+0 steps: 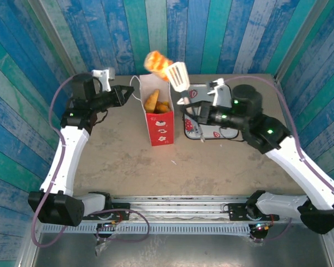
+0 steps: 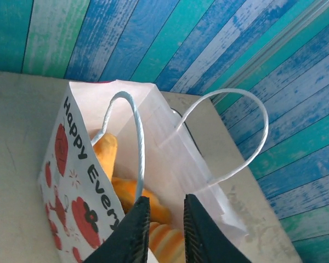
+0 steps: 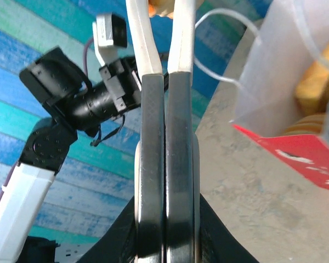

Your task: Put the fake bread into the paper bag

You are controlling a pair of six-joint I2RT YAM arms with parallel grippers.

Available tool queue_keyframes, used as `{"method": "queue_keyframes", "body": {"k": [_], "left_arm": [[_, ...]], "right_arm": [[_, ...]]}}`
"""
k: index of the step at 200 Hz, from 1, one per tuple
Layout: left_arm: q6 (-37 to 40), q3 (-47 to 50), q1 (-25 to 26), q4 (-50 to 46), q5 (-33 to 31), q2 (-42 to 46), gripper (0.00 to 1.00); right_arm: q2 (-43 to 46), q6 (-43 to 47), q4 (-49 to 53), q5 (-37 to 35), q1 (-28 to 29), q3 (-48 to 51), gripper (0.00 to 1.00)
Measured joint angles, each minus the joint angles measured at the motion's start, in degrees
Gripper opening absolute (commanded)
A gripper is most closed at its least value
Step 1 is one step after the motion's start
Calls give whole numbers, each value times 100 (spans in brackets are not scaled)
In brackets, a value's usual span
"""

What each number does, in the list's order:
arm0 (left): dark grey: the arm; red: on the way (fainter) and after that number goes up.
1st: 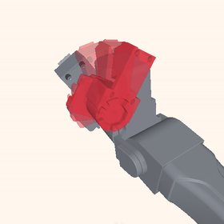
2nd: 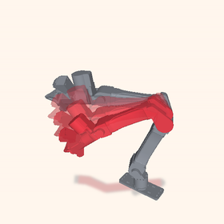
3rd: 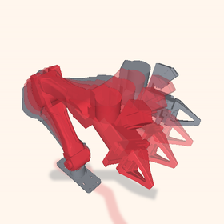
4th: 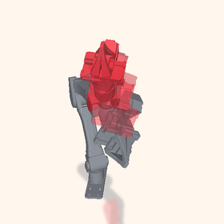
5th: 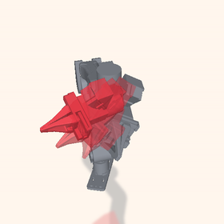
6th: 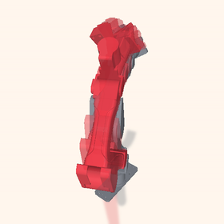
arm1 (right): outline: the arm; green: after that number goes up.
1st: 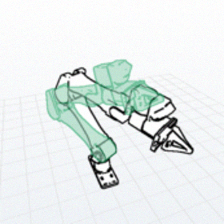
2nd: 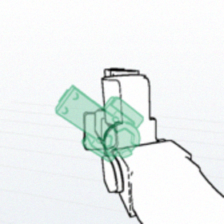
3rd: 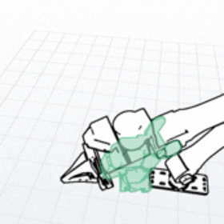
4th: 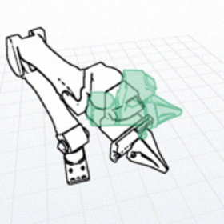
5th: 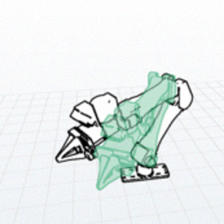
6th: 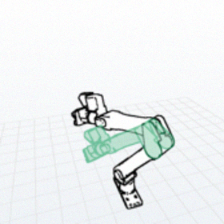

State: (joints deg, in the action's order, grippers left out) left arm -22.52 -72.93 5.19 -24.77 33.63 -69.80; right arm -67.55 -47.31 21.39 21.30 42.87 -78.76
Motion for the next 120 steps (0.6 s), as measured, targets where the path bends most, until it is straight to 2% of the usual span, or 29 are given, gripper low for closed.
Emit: {"method": "queue_keyframes", "body": {"k": [25,40,97,101,110,120], "left_arm": [[50,46,0,39,-181,9,2],[83,116,0,81,-271,11,0],[129,302,0,103,-459,11,0],[129,310,0,111,-483,11,5],[149,341,0,142,-538,15,25],[133,398,0,199,-566,28,39]], "right_arm": [[-468,-111,-269,-184,393,-61,1],[-680,-186,-433,-234,490,-74,1],[-879,-470,-839,-446,544,-15,1],[-879,-487,-874,-459,544,9,1],[-879,-527,-920,-490,549,79,1],[-879,-568,-942,-520,549,162,1]]}}
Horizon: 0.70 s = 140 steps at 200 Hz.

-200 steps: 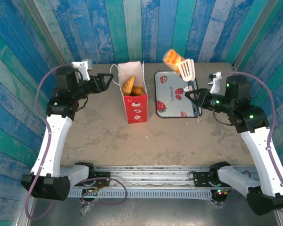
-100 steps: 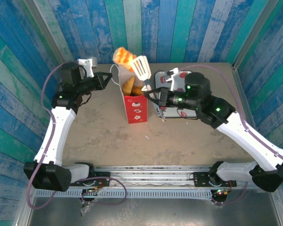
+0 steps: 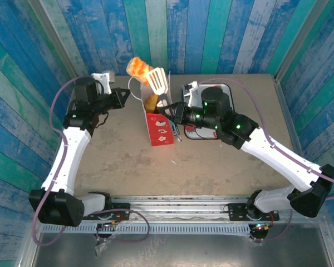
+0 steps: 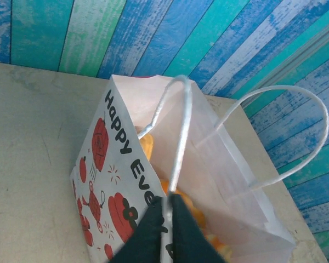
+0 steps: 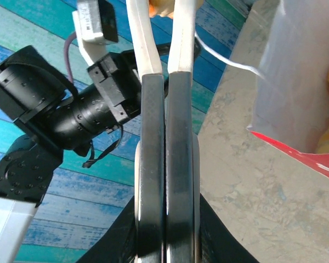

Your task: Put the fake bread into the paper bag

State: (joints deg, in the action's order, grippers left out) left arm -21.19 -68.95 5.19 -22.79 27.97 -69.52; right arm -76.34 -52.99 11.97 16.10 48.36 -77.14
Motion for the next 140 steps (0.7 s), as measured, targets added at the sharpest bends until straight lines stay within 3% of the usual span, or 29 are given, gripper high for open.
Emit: {"method": "queue_keyframes", "body": {"k": [18,41,63,101,140], "left_arm": [[-48,109,0,118,33,35,55],[-131,136,0,275,160,37,56],[-166,133,0,417,249,26,45],[-146,96,0,535,291,-59,0],[-131,96,0,533,33,-50,0]], "right_arm": [[0,-35,7,-66,0,118,1],[0,-44,31,-98,0,133,1],[0,-57,35,-120,0,136,1],[0,-151,28,-219,0,249,1],[0,-181,153,-313,0,372,1]]}}
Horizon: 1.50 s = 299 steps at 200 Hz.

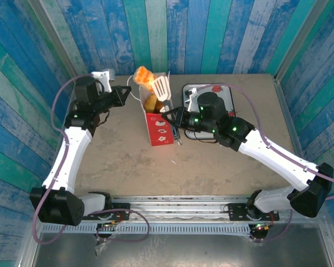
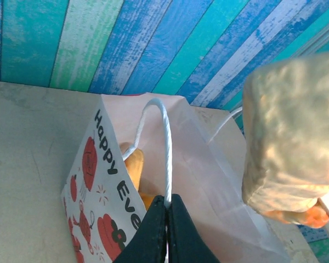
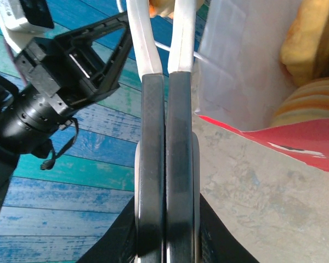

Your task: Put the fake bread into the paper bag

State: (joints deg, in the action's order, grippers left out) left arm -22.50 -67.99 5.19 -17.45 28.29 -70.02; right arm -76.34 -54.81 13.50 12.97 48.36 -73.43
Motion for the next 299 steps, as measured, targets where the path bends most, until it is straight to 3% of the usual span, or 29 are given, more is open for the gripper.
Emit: {"method": "queue_keyframes", "body": {"k": [61,135,157,238,299], "left_arm": [[83,168,0,-127,-546,219,0],[83,173,0,-127,-667,280,0],[81,173,0,-127,-664,280,0],[79,173,0,-125,-647,280,0],[59,173,0,-114,-605,280,1]], "right_arm": [[46,170,549,-162,-83,210,5],[46,590,962,-249,-127,221,36],[46,686,953,-225,-151,221,41],[87,798,898,-94,-208,221,52],[175,870,916,-70,-260,201,50]]}}
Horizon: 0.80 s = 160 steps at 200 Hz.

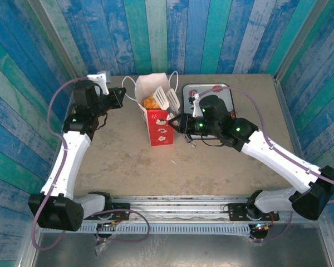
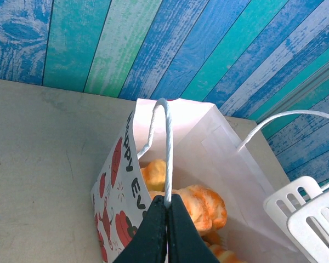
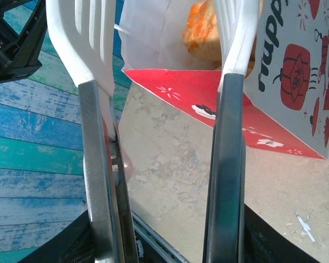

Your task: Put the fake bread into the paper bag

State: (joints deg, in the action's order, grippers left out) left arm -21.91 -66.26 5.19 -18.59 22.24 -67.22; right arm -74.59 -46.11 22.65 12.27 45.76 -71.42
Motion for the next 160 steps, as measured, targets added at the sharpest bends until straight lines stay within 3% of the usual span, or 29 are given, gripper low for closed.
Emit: {"method": "queue_keyframes", "body": {"k": [30,64,118,160], "left_arm": [[2,0,0,13,39,2,4],[-9,13,0,15,79,35,15],[-4,74,0,101,61,122,46],[59,127,0,98,-13,234,68]], "right_arm": [[0,68,61,28,-9,-181,49],[55,122,2,142,-11,-437,49],[315,317,175,223,-44,-1128,48],[793,721,691,-282,-286,-1749,46]]}}
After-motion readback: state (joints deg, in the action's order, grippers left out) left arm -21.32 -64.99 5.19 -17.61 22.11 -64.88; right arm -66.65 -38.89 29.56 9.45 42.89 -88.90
